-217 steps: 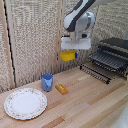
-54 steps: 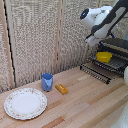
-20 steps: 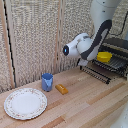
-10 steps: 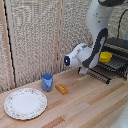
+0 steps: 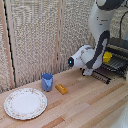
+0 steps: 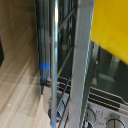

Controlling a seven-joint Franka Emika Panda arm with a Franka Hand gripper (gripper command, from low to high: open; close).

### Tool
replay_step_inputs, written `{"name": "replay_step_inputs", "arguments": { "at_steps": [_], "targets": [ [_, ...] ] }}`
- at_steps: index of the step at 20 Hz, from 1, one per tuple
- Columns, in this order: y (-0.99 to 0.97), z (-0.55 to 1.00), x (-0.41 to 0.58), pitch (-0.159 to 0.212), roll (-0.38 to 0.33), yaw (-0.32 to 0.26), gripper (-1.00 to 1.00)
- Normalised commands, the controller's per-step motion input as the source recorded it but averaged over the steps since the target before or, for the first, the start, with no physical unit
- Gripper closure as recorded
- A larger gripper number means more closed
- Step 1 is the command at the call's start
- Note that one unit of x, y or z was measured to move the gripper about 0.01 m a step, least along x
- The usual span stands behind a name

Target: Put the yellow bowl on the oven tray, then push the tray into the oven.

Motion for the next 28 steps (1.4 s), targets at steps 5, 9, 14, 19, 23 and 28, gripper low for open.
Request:
{"name": "replay_step_inputs", "arguments": {
  "at_steps": [5,9,14,19,23,28],
  "targets": [
    [-0.08,-0.01,0.002,0.011,0.008,-0.012,1.0],
    [0.0,0.02,0.007,0.001,0.002,-0.009,1.0],
    [0.0,0.25,0.069,-0.03,0.233,-0.051,1.0],
    [-0.02,0.32,0.075,-0.025,0.284,-0.05,1.0],
    [-0.02,0.34,0.073,0.01,0.29,-0.024,1.0],
    [0.0,0.22,0.137,0.002,0.326,-0.01,1.0]
  ]
}}
